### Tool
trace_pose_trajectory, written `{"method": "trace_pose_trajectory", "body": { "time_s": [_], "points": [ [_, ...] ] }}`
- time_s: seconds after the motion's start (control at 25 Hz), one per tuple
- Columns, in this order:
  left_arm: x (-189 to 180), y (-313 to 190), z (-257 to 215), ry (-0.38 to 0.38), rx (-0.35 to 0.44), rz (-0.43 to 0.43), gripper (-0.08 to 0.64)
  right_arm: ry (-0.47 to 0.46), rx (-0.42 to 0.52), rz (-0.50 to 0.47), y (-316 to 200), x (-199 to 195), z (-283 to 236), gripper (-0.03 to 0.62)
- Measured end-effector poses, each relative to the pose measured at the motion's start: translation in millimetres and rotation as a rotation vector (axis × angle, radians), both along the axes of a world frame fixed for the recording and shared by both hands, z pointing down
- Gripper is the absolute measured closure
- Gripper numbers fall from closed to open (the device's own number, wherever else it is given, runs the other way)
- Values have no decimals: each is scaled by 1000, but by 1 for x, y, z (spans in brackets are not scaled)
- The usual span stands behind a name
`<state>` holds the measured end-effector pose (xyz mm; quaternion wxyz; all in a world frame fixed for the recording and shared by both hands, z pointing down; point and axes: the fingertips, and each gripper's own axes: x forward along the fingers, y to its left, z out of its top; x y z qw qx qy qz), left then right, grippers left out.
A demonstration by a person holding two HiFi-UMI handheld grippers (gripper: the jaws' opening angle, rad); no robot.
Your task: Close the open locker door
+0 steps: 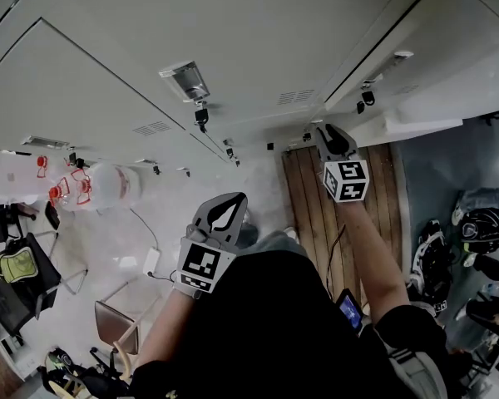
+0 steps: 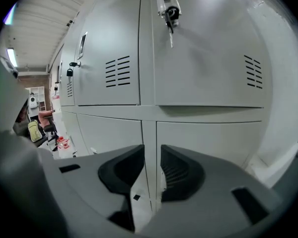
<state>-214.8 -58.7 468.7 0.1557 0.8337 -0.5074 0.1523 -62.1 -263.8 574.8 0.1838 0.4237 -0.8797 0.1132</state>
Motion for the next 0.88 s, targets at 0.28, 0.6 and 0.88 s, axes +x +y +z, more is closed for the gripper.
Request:
{"method": "trace_pose_trajectory", "body": {
  "time_s": [0.28, 0.6, 0.88],
  "points": [
    [31, -11, -9, 12, 26, 40, 538, -70, -16, 5, 45, 25, -30, 492],
    [59, -20, -16, 64, 21, 71, 538, -131, -13, 58, 94, 70, -79, 499],
    [98, -26, -20, 98, 13, 164, 538, -135, 7, 62, 136, 108, -114, 515]
  ]
}}
